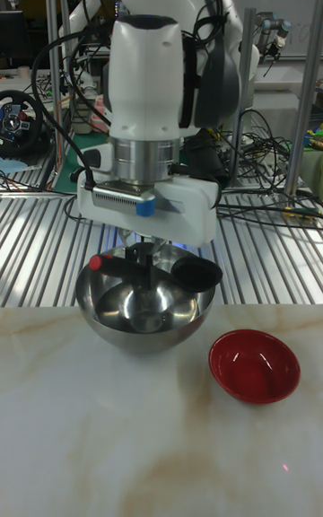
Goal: Scoop water with a large spoon from one bowl to another
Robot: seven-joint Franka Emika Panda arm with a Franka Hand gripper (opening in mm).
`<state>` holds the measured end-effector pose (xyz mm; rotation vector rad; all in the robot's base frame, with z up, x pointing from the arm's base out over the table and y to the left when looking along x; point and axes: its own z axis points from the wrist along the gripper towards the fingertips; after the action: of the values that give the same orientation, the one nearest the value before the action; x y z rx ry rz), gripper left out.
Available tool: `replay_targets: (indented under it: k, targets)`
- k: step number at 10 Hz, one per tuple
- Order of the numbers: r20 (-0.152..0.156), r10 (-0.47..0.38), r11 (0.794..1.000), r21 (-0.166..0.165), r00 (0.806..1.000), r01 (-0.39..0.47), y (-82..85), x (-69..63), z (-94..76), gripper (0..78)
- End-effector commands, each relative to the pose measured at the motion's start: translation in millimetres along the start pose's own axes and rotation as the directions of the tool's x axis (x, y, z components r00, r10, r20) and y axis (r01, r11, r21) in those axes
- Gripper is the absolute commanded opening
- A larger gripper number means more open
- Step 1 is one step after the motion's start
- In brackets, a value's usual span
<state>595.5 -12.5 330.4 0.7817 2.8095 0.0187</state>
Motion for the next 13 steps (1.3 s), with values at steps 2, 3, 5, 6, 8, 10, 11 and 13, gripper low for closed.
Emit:
replay_targets:
  k: [2, 3, 5, 6, 8, 10, 11, 13]
  targets:
    - [0.025, 0.012, 1.0, -0.01, 1.0, -0.012, 1.7, -4.3, -5.0, 1.2]
    - [0.027, 0.015, 1.0, -0.011, 1.0, -0.014, 2.1, -5.3, -5.3, 1.2]
    - [0.026, 0.019, 1.0, -0.011, 0.999, -0.019, 3.5, -7.0, -7.0, 1.2]
    - [0.026, 0.02, 1.0, -0.011, 0.999, -0.02, 4.0, -7.3, -7.5, 1.2]
    - [0.023, 0.032, 0.999, -0.009, 0.999, -0.032, 7.5, -7.0, -9.4, 1.2]
    - [0.022, 0.041, 0.999, -0.009, 0.999, -0.041, 11.4, -5.5, -9.6, 1.2]
    - [0.022, 0.047, 0.999, -0.009, 0.999, -0.047, 13.8, -4.2, -8.5, 1.2]
    - [0.022, 0.06, 0.998, -0.01, 0.998, -0.06, 19.9, -2.2, -6.8, 1.2]
